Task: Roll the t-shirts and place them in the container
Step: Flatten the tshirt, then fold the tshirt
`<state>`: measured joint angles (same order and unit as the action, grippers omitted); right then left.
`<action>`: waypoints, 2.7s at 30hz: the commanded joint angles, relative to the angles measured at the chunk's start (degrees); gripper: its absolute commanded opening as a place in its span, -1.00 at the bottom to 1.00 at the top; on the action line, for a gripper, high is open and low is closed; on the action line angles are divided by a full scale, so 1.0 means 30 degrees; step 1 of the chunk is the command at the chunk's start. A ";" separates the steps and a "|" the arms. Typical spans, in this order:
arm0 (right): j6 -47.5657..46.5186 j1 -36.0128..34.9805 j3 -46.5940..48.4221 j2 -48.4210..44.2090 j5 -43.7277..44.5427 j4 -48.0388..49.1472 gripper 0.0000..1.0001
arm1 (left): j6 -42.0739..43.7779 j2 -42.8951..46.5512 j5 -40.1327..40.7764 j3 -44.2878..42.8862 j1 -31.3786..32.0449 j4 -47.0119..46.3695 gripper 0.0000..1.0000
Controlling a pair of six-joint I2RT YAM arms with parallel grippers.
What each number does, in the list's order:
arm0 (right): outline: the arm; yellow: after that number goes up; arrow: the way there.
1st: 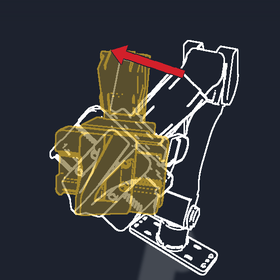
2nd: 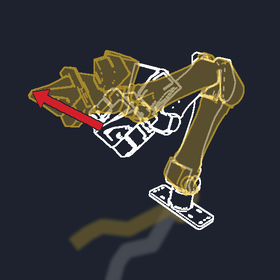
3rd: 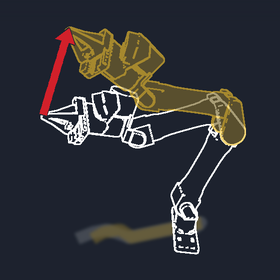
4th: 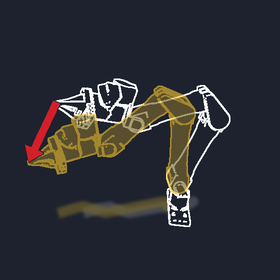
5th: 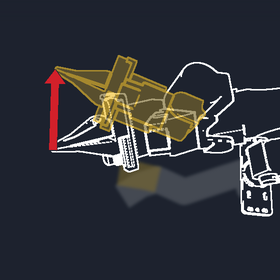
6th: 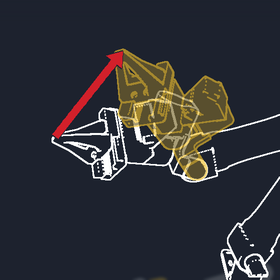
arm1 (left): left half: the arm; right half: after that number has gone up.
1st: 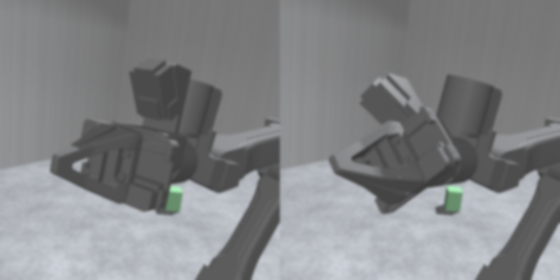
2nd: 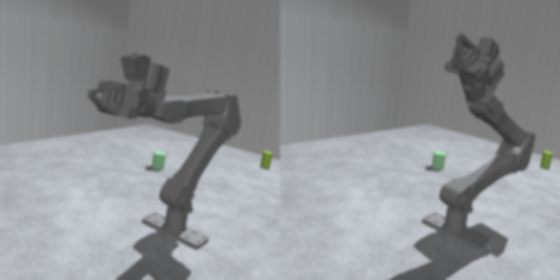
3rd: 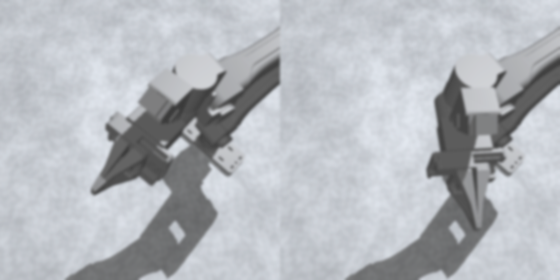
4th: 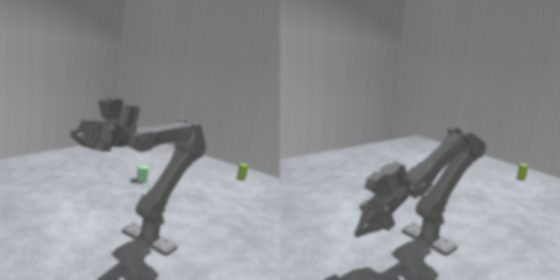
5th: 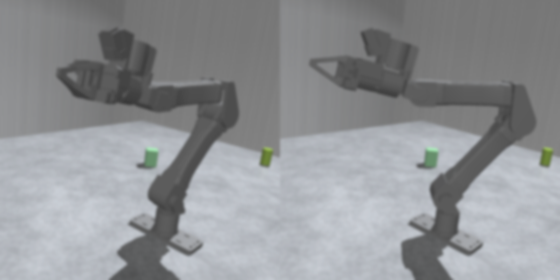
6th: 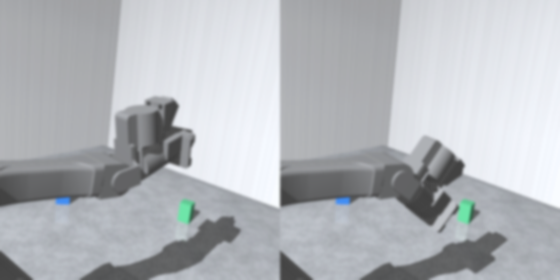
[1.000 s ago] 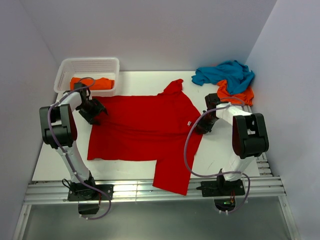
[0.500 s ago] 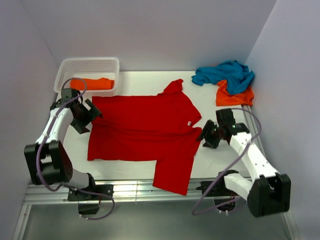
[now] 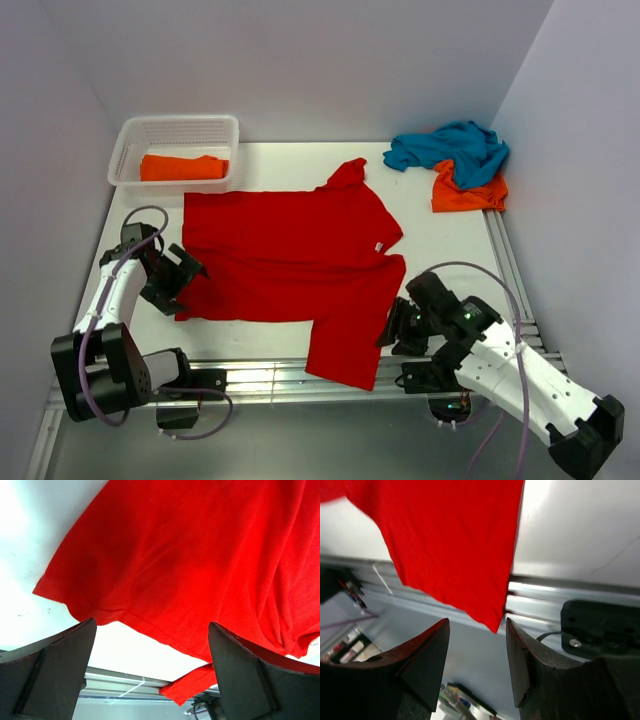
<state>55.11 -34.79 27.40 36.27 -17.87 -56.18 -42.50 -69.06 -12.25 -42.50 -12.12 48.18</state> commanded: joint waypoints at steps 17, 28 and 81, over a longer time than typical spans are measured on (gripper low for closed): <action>1.3563 -1.5153 -0.1398 0.4169 0.5106 0.5748 0.06 | -0.0599 0.0929 -0.0663 0.0692 -0.1877 -0.0212 0.99; 1.5116 -1.5124 -0.3478 0.3552 0.4375 0.7770 -0.16 | -0.0453 0.0344 -0.1072 0.1071 -0.2346 -0.0212 0.99; 0.4832 -0.3669 0.3231 0.5634 0.2060 0.3142 -1.00 | -0.4553 -0.2786 0.1885 0.2302 -0.5336 -0.1707 0.15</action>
<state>70.37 -46.57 34.94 54.33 -11.66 -46.28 -55.40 -75.09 -6.39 -35.62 -28.40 44.18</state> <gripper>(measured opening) 0.007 0.570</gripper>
